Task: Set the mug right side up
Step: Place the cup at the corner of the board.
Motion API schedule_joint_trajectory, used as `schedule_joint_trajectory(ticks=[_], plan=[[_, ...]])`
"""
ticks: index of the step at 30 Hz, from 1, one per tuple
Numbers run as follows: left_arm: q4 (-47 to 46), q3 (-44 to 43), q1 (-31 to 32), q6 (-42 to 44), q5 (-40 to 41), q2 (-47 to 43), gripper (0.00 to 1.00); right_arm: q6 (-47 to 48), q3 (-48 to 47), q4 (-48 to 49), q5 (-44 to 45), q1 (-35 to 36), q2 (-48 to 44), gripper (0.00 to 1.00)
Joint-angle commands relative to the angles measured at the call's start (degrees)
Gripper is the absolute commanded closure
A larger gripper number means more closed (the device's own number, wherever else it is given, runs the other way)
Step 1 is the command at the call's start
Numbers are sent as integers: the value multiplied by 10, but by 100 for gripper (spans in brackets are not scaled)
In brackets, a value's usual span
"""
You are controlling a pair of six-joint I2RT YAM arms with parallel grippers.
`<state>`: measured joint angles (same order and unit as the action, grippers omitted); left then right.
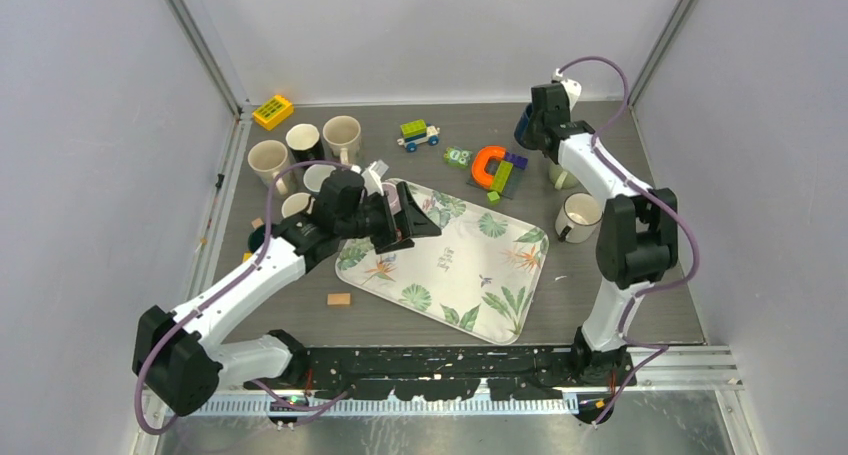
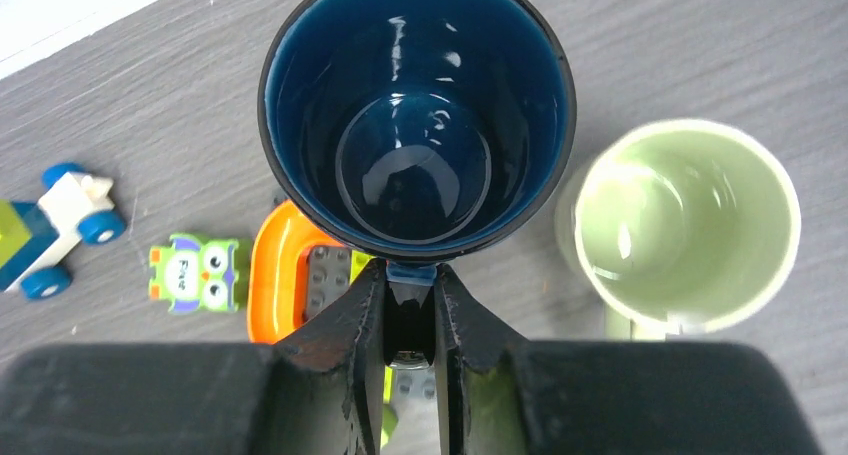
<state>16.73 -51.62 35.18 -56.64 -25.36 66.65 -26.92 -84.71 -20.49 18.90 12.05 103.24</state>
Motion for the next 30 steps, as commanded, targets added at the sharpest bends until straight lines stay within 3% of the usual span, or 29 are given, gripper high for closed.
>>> schedule_joint_trajectory(ticks=[1,10,23,30], plan=[[29,-33,-3,27,-14,-30,5,63,-86,100,4,-5,38,99],[42,-22,-3,30,-13,-48,5,123,-155,132,1,-10,138,99],[66,-25,-2,37,-6,-62,5,156,-199,131,-6,-24,195,99],[71,-23,-3,38,-1,-63,5,170,-195,120,0,-24,206,88]])
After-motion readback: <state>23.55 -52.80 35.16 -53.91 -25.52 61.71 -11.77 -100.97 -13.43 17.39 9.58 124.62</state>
